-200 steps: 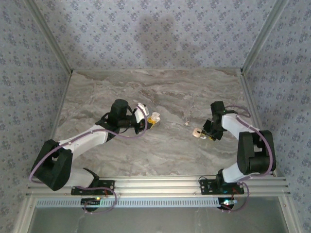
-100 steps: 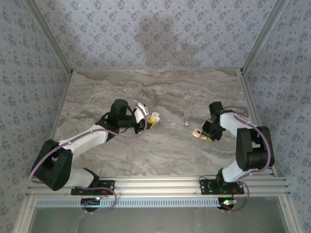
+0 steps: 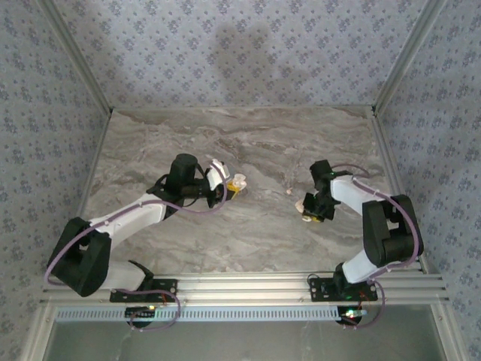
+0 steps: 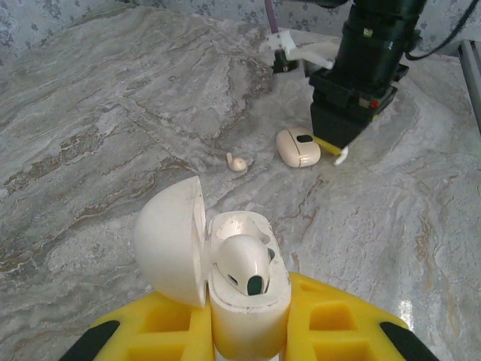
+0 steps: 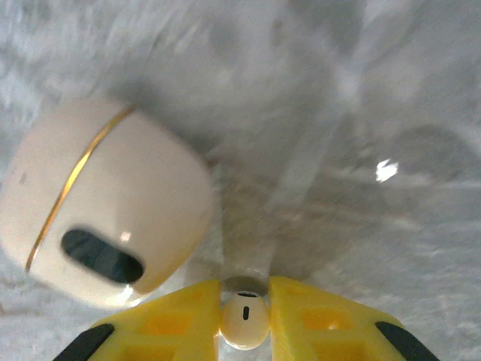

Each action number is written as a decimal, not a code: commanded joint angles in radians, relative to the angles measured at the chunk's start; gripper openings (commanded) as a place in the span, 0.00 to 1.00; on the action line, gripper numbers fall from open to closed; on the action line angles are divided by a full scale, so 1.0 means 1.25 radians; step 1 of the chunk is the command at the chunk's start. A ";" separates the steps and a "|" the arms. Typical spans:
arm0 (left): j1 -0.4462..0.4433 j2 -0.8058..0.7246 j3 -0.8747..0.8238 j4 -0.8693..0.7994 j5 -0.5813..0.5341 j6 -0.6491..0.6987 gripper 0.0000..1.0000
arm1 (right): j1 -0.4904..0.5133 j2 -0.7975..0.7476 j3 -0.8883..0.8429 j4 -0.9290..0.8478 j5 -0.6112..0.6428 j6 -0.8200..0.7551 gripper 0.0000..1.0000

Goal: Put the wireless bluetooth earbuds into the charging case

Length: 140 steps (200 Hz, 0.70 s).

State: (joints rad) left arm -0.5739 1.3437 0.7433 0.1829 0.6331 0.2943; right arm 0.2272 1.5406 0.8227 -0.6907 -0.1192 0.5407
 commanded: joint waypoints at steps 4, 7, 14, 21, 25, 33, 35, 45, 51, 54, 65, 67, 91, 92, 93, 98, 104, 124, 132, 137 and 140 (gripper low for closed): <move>0.009 -0.032 -0.006 0.027 -0.008 -0.028 0.17 | 0.046 -0.020 0.016 -0.069 -0.022 -0.046 0.25; 0.009 -0.034 -0.007 0.030 -0.009 -0.031 0.17 | 0.054 -0.020 0.018 -0.072 -0.020 -0.050 0.24; 0.011 -0.037 -0.011 0.036 -0.011 -0.038 0.17 | 0.070 -0.018 0.025 -0.078 -0.020 -0.060 0.25; 0.013 -0.040 -0.016 0.043 -0.012 -0.045 0.17 | 0.089 -0.014 0.032 -0.083 -0.022 -0.077 0.25; 0.012 -0.042 -0.017 0.044 -0.012 -0.048 0.17 | 0.099 -0.010 0.037 -0.087 -0.022 -0.086 0.25; 0.016 -0.046 -0.019 0.048 -0.013 -0.053 0.17 | 0.118 -0.002 0.048 -0.091 -0.021 -0.105 0.25; 0.016 -0.046 -0.021 0.049 -0.013 -0.055 0.17 | 0.123 0.001 0.051 -0.092 -0.021 -0.110 0.25; 0.018 -0.052 -0.023 0.051 -0.016 -0.062 0.17 | 0.148 0.016 0.067 -0.095 -0.028 -0.140 0.25; 0.021 -0.055 -0.024 0.053 -0.019 -0.065 0.17 | 0.161 0.026 0.079 -0.100 -0.027 -0.156 0.25; 0.021 -0.057 -0.025 0.053 -0.020 -0.066 0.17 | 0.167 0.033 0.084 -0.102 -0.028 -0.166 0.25; 0.025 -0.065 -0.030 0.055 -0.022 -0.072 0.17 | 0.191 0.054 0.108 -0.112 -0.033 -0.203 0.25; 0.025 -0.066 -0.031 0.056 -0.022 -0.073 0.17 | 0.195 0.060 0.112 -0.113 -0.033 -0.210 0.25; 0.034 -0.086 -0.044 0.060 -0.031 -0.084 0.17 | 0.245 0.120 0.168 -0.151 -0.031 -0.301 0.25; 0.035 -0.087 -0.044 0.061 -0.032 -0.084 0.17 | 0.248 0.120 0.171 -0.154 -0.030 -0.305 0.25; 0.035 -0.088 -0.045 0.060 -0.032 -0.084 0.17 | 0.250 0.124 0.174 -0.156 -0.030 -0.310 0.25; 0.036 -0.093 -0.048 0.061 -0.035 -0.086 0.17 | 0.260 0.139 0.187 -0.167 -0.025 -0.332 0.25; 0.039 -0.099 -0.051 0.061 -0.038 -0.087 0.17 | 0.277 0.156 0.202 -0.182 -0.021 -0.355 0.25; 0.044 -0.115 -0.061 0.061 -0.047 -0.091 0.17 | 0.319 0.210 0.245 -0.216 -0.005 -0.426 0.26; 0.046 -0.121 -0.063 0.059 -0.050 -0.092 0.17 | 0.335 0.227 0.260 -0.226 0.002 -0.448 0.26; 0.047 -0.125 -0.065 0.057 -0.052 -0.090 0.17 | 0.343 0.237 0.268 -0.233 0.006 -0.460 0.26; 0.047 -0.126 -0.065 0.056 -0.052 -0.091 0.17 | 0.347 0.244 0.272 -0.235 0.009 -0.466 0.25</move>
State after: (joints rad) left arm -0.5232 1.2232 0.6739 0.2348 0.5808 0.1955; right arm 0.6170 1.7920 1.1076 -0.8837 -0.1413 0.1024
